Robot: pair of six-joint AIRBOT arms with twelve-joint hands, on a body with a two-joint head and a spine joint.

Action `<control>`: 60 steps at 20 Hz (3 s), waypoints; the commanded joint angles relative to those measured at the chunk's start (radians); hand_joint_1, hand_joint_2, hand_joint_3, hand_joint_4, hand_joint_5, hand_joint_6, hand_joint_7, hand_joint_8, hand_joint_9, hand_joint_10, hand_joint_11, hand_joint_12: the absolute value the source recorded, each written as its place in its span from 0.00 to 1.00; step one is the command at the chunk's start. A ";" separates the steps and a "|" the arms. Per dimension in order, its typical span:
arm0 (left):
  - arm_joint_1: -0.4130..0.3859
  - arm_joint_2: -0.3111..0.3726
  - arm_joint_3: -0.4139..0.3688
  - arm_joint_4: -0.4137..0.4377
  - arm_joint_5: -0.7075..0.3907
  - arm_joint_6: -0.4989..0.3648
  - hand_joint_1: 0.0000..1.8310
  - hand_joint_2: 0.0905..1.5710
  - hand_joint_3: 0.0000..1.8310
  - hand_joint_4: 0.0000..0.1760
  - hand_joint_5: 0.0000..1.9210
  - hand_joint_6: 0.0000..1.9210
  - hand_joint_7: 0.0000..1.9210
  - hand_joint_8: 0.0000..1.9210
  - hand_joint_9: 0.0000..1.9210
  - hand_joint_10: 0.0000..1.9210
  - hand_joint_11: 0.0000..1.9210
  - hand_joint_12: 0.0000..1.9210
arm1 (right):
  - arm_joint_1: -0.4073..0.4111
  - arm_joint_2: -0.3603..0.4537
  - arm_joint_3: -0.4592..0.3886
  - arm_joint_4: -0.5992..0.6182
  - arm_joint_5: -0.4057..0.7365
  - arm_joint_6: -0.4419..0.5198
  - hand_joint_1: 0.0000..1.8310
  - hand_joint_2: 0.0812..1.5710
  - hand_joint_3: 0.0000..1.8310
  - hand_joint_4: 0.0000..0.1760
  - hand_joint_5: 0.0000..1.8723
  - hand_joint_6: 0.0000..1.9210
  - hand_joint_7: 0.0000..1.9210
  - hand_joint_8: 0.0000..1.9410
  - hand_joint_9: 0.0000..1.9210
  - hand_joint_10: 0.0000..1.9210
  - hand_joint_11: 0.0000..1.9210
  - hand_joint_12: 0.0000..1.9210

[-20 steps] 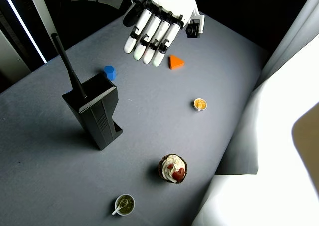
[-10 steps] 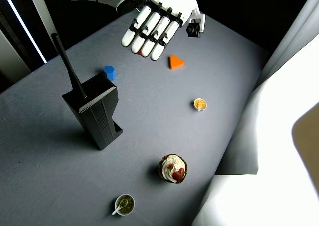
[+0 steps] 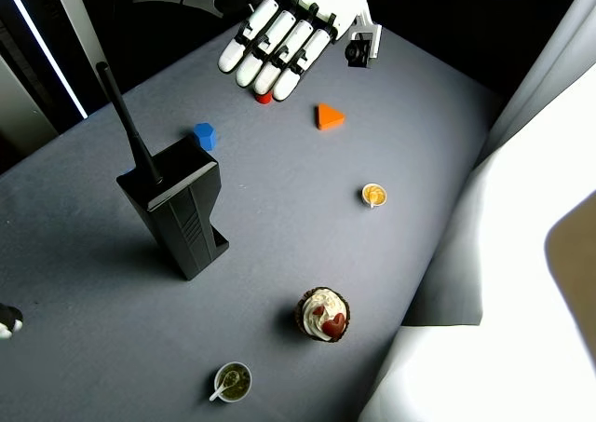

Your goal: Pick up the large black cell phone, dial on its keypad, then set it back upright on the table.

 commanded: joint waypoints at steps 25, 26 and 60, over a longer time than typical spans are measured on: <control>-0.035 0.014 0.039 -0.033 -0.182 0.033 0.01 0.72 0.00 0.00 0.07 0.00 0.08 0.00 0.05 0.00 0.03 0.02 | 0.309 -0.168 0.229 -0.107 -0.075 -0.114 0.54 0.55 0.00 0.00 0.00 0.00 0.00 0.00 0.00 0.00 0.00 0.08; -0.039 0.014 0.039 -0.029 -0.177 0.034 0.01 0.72 0.00 0.00 0.07 0.00 0.08 0.00 0.05 0.00 0.02 0.02 | 0.323 -0.180 0.237 -0.107 -0.087 -0.134 0.55 0.55 0.00 0.00 0.00 0.00 0.00 0.00 0.00 0.00 0.00 0.08; -0.083 0.021 0.042 -0.012 -0.194 0.028 0.00 0.73 0.00 0.00 0.07 0.00 0.09 0.00 0.05 0.00 0.00 0.09 | 0.547 -0.337 0.343 -0.174 -0.202 -0.201 0.59 0.68 0.00 0.00 0.20 0.00 0.21 0.00 0.24 0.01 0.03 0.51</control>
